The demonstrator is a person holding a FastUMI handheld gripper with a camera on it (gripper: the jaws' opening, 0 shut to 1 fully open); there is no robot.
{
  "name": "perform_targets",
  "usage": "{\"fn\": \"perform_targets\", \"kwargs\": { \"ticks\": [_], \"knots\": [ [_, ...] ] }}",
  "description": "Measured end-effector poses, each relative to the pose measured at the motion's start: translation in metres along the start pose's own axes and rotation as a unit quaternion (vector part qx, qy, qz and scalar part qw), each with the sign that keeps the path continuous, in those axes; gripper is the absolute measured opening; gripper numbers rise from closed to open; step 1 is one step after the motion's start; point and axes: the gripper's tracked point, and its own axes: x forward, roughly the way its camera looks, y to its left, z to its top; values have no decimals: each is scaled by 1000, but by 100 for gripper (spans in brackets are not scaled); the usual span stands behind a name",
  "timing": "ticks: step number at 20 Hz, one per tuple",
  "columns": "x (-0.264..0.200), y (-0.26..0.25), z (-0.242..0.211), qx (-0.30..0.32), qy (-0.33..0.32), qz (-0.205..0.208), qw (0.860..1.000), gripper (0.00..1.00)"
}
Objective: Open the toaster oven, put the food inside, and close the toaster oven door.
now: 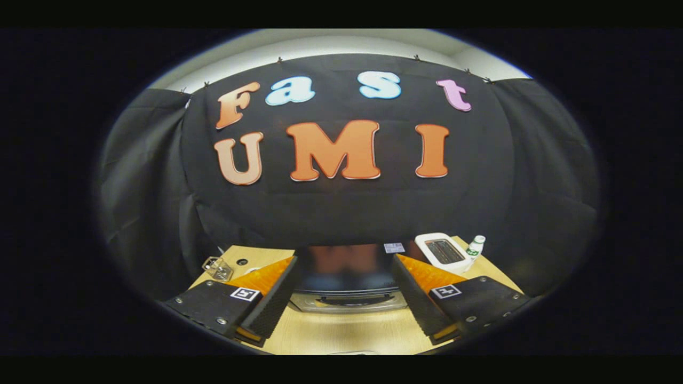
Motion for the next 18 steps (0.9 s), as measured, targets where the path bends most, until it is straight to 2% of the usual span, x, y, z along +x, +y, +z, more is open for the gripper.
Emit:
{"fn": "perform_targets", "kwargs": {
  "ticks": [6,9,14,18],
  "knots": [
    [-49,23,38,-8,-45,11,999,100],
    [-64,27,50,-15,-68,2,998,100],
    [-80,32,50,-39,-76,-3,996,100],
    [-88,21,51,-31,-72,-15,997,100]
  ]
}}
